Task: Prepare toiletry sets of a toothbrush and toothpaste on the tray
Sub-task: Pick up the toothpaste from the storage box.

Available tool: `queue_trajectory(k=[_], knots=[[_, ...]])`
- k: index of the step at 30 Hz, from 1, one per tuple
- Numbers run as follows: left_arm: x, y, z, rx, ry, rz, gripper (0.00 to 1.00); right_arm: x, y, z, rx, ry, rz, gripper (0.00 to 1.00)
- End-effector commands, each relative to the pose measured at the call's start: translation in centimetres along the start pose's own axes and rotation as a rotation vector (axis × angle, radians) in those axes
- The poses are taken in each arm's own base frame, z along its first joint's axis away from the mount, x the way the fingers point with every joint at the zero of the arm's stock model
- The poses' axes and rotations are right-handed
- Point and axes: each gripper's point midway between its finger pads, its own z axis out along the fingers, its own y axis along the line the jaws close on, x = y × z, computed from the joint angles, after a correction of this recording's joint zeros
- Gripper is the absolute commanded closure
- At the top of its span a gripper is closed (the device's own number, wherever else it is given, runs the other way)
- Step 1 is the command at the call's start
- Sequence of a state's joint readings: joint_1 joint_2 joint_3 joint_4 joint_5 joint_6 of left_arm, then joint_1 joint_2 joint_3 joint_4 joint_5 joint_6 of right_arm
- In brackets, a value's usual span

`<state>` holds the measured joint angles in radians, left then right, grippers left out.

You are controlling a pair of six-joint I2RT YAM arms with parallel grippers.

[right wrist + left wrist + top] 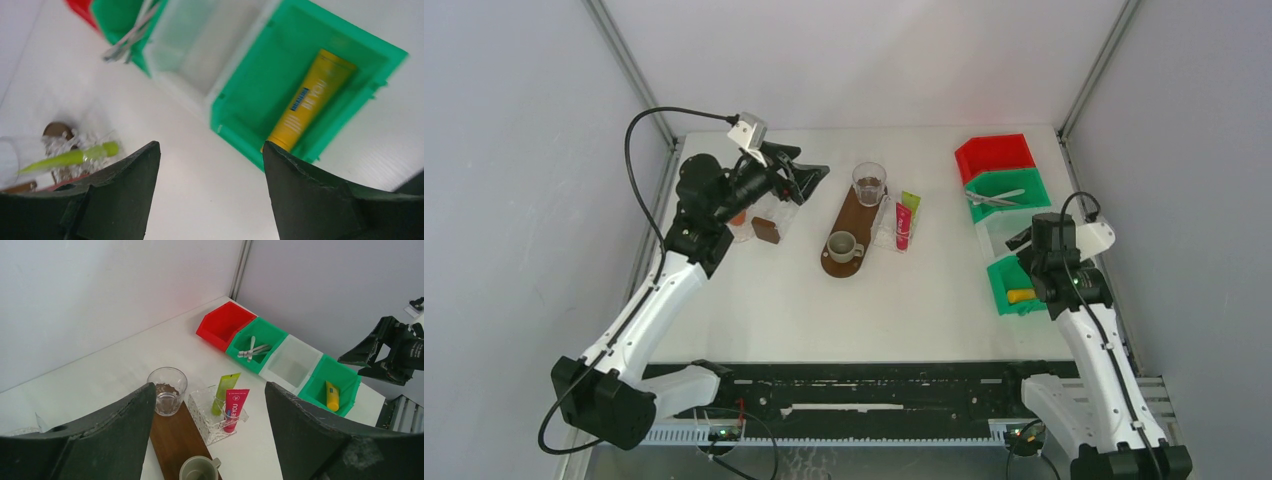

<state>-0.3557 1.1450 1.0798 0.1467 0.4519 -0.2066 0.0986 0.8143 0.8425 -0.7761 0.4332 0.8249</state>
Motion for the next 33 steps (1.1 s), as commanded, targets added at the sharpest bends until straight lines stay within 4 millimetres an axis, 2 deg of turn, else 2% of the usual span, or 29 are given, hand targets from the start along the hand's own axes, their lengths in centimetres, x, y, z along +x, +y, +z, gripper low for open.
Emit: queue_trajectory(k=[1,5,8,11,15,21,25,33], knots=[[-2.5,-0.7,-0.9,0.011,-0.052,0.067,0.16,-0.4,-2.9,0.1,0.143,0.002,0.151,0.19],[-2.2,-0.1,-0.8,0.008,-0.044,0.061,0.16,0.5,-3.7,1.4,0.182,0.045,0.183,0.26],[-1.9,0.4,-0.8,0.0,-0.039,0.053,0.16,1.5,-3.9,2.6,0.184,0.075,0.197,0.35],[-1.8,0.7,-0.8,-0.003,-0.036,0.052,0.16,2.1,-4.4,2.8,0.21,0.09,0.209,0.36],[-1.7,1.0,-0.7,-0.004,-0.033,0.046,0.16,2.7,-5.6,1.2,0.232,0.089,0.222,0.34],[-1.6,1.2,-0.6,-0.008,-0.031,0.037,0.16,5.2,-8.4,-0.4,0.259,0.108,0.303,0.33],[-1.6,1.1,-0.6,-0.003,-0.03,0.036,0.16,6.8,-9.6,0.2,0.29,0.128,0.335,0.32],[-1.5,1.2,-0.7,-0.004,-0.026,0.044,0.16,6.7,-9.9,2.2,0.331,0.107,0.378,0.32]])
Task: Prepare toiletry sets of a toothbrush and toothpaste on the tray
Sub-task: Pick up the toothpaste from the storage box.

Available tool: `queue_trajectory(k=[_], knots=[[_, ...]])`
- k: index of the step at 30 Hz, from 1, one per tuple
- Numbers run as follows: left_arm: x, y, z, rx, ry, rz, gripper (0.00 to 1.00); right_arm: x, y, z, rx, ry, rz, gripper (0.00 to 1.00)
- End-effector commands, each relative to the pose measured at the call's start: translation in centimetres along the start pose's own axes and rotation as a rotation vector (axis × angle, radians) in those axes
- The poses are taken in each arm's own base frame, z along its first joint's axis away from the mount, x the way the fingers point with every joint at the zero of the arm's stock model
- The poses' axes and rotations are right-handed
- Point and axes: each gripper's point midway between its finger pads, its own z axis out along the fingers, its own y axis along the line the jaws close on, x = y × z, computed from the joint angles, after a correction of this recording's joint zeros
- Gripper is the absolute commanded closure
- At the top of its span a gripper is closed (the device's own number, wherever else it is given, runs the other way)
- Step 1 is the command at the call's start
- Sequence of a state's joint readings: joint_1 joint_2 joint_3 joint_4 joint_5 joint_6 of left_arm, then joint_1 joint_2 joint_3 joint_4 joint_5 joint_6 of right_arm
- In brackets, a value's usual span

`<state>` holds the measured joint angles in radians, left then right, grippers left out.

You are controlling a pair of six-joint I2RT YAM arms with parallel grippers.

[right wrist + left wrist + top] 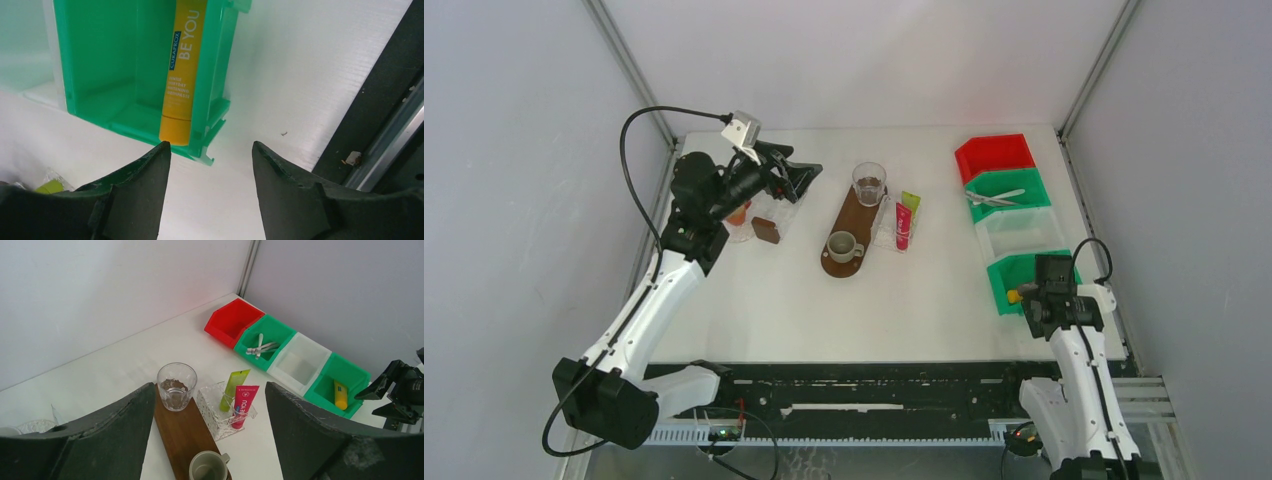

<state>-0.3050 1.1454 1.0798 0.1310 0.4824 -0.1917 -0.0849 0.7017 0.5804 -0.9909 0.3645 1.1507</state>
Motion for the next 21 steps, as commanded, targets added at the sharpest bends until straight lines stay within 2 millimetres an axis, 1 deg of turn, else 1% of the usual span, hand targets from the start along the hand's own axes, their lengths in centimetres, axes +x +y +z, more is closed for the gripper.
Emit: queue_trajectory(k=[1,8,12,14,18,21], knots=[[-1.5,-0.3,-0.1,0.02,-0.036,0.032,0.16,-1.1,1.6,0.6,-0.046,-0.04,0.073,0.32],[-1.5,-0.2,-0.1,0.02,-0.036,0.032,0.16,-1.0,1.6,2.3,-0.048,-0.013,0.098,0.39],[-1.4,-0.2,-0.1,0.019,-0.033,0.03,0.16,-1.3,2.2,2.7,-0.075,-0.013,0.068,0.5],[-1.4,-0.1,0.0,0.02,-0.032,0.03,0.16,-1.3,2.4,2.8,-0.083,-0.014,0.048,0.54],[-1.3,-0.1,0.0,0.021,-0.03,0.031,0.16,-1.6,2.7,2.7,-0.106,-0.018,0.012,0.65],[-1.4,-0.1,0.0,0.021,-0.03,0.03,0.16,-1.6,3.1,2.8,-0.124,-0.017,-0.016,0.68]])
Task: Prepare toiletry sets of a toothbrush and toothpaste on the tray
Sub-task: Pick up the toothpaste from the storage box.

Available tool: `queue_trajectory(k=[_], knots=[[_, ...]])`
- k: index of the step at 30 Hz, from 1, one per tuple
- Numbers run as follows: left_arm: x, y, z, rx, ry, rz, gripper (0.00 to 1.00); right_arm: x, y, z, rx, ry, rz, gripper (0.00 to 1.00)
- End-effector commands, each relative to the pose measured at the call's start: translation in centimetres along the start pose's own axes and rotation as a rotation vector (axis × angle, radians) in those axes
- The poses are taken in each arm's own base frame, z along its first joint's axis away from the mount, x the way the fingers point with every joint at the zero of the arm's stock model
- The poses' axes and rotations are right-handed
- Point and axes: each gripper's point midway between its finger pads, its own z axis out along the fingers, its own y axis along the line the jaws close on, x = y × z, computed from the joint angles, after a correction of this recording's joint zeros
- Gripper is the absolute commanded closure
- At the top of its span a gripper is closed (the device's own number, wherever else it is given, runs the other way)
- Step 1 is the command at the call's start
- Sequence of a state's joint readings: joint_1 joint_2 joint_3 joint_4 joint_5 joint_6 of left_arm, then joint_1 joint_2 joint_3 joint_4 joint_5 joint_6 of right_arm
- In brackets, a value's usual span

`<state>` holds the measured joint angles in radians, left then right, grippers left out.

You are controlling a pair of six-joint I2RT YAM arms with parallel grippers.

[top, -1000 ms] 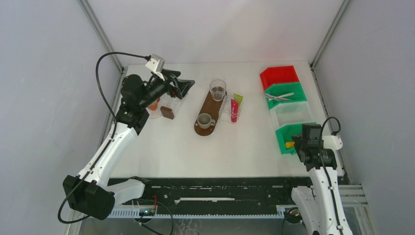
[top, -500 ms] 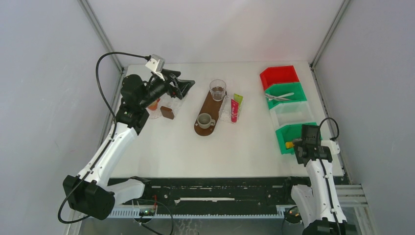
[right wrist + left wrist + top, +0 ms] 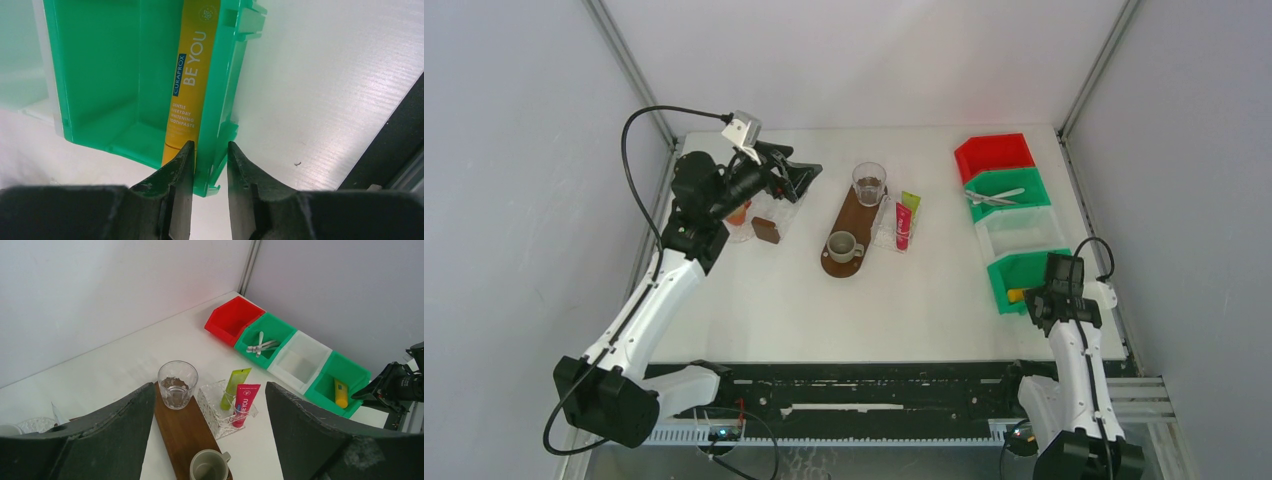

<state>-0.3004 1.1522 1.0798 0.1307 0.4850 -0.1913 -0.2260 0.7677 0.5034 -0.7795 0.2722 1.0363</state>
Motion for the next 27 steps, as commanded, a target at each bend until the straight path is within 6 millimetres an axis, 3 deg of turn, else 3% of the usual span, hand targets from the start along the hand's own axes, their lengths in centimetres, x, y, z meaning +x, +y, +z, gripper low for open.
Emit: queue_trajectory(k=[1,12,21,27], knots=[[-1.6,-0.4,-0.1,0.025,-0.036,0.034,0.16,-1.0,2.2,-0.1,-0.095,-0.024,-0.051,0.68],[-1.4,-0.2,0.0,0.021,-0.028,0.032,0.16,-0.2,3.7,0.4,-0.157,0.03,-0.168,0.74],[-1.3,-0.2,0.1,0.021,-0.024,0.031,0.16,-1.6,6.2,0.2,-0.215,0.0,-0.268,0.73],[-1.4,-0.2,0.0,0.022,-0.026,0.032,0.16,-2.7,7.5,0.5,-0.212,-0.022,-0.295,0.62]])
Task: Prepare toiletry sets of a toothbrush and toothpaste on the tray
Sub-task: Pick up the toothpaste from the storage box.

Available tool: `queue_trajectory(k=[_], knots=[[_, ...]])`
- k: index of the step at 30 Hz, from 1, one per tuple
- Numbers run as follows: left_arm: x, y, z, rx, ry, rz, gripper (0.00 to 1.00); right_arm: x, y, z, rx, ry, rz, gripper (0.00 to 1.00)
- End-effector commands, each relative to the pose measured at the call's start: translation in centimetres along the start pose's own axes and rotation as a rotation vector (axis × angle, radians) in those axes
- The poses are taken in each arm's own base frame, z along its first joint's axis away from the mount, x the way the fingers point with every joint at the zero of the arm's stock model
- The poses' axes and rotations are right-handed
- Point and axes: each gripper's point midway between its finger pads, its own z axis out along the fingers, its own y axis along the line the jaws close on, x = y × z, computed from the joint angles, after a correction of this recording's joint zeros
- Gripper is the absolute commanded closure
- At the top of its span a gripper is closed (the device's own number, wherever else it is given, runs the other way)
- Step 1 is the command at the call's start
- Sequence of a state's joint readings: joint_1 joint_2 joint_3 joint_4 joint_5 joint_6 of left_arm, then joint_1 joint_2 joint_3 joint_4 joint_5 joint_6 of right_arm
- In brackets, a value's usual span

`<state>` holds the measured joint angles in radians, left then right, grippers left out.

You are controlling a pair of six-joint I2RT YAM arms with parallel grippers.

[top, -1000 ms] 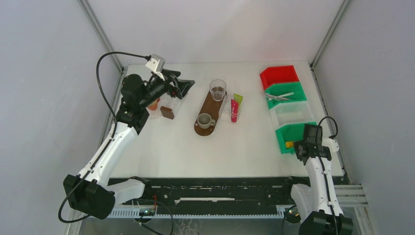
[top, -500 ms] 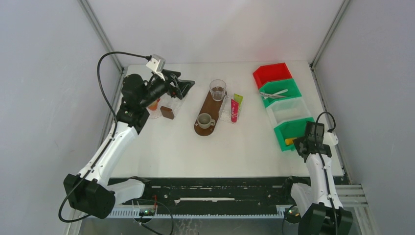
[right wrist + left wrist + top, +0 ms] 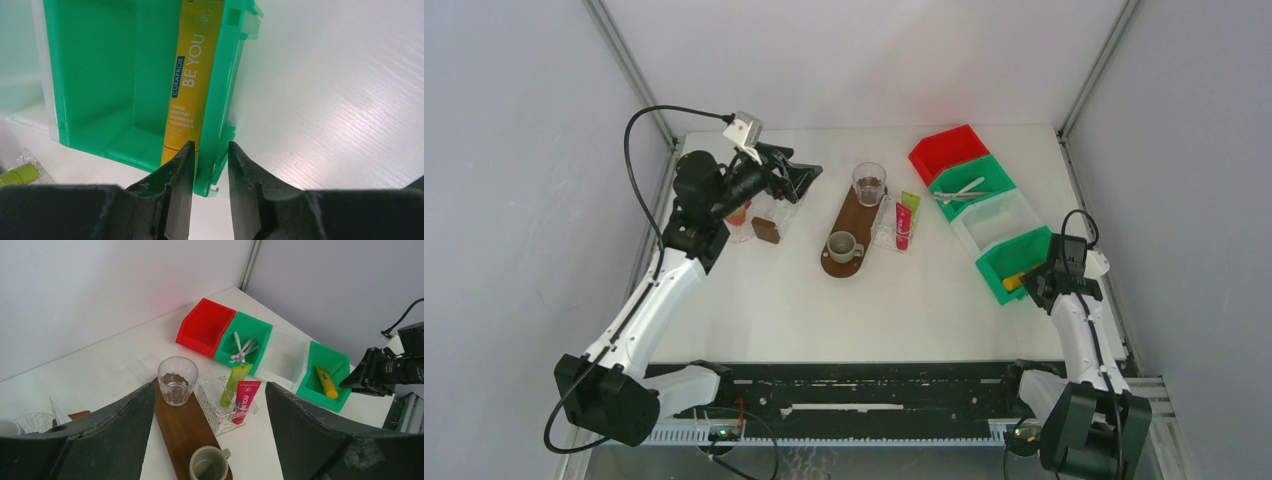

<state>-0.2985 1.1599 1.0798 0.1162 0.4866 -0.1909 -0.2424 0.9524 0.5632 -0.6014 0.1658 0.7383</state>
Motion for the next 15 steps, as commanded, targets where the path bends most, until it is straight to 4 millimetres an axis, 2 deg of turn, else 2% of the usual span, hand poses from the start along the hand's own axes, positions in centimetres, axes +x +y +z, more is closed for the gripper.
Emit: queue_trajectory(k=[1,4,7,11,15], knots=[[-1.9,-0.4,-0.1,0.024,-0.044,0.043,0.16,-3.5,3.4,-0.6,-0.101,-0.09,-0.028,0.59],[-1.9,-0.5,-0.2,0.025,-0.044,0.044,0.16,-4.3,3.7,-1.2,-0.102,-0.117,-0.026,0.49],[-1.9,-0.4,-0.2,0.025,-0.042,0.044,0.16,-5.6,3.7,-2.6,-0.104,-0.17,-0.024,0.39],[-2.0,-0.4,-0.2,0.025,-0.042,0.043,0.16,-6.7,4.0,-5.0,-0.145,-0.242,-0.012,0.36],[-1.9,-0.3,-0.2,0.023,-0.04,0.041,0.16,-6.9,4.9,-6.7,-0.172,-0.26,-0.018,0.36]])
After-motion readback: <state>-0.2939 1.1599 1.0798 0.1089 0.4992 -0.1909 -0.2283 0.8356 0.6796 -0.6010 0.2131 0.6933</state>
